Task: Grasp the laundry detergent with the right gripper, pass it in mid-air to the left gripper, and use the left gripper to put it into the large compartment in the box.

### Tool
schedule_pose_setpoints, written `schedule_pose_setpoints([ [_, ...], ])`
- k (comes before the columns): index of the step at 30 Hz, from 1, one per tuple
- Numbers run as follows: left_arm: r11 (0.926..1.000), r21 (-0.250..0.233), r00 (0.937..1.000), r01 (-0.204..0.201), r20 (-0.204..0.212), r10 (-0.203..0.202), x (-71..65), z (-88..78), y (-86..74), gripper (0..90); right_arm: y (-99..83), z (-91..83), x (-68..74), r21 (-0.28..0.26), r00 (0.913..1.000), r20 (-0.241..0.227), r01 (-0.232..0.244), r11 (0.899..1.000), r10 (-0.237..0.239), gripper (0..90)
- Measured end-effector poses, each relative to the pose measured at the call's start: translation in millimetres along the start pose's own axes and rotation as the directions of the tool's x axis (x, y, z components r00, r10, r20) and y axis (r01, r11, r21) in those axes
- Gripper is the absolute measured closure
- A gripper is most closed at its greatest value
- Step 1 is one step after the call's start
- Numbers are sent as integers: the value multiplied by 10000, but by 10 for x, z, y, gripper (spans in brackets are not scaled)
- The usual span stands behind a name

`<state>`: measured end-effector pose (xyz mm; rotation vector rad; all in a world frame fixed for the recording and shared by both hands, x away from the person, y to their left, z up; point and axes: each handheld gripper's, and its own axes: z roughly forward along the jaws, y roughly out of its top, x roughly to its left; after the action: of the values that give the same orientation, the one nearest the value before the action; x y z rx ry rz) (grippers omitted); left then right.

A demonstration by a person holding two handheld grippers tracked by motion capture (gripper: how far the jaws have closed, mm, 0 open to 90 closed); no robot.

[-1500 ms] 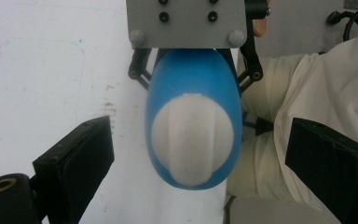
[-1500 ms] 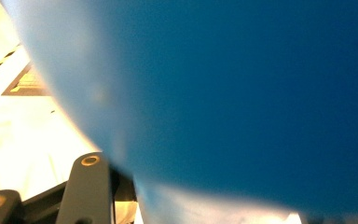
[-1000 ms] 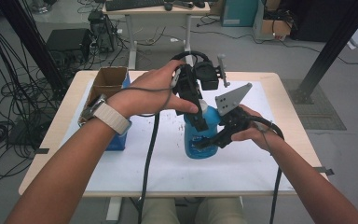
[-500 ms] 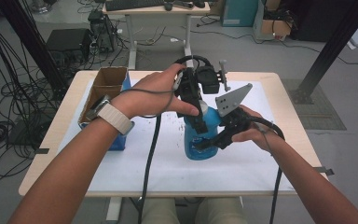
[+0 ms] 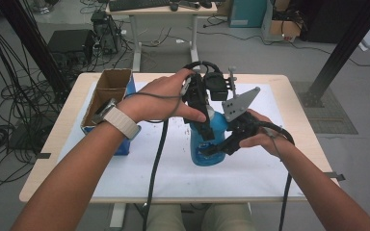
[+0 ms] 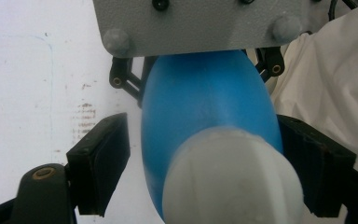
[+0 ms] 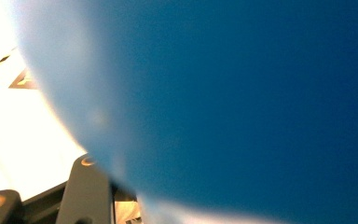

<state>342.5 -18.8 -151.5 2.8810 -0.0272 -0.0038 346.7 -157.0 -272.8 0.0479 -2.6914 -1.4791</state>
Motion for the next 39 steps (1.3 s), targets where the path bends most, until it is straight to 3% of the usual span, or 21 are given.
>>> schedule_pose_setpoints([
  [20,9996,256,9991,-122,401,111,3,55,-16,356,-12,33,-2,180,9997,-199,160,9997,-156,427],
  [22,9993,349,9991,-152,410,138,4,56,-15,358,-9,35,13,222,9999,-150,-10,9998,14,428],
  [39,9988,453,9997,-175,151,168,9,67,-15,366,-13,42,-2,380,10000,9,38,9993,-39,429],
])
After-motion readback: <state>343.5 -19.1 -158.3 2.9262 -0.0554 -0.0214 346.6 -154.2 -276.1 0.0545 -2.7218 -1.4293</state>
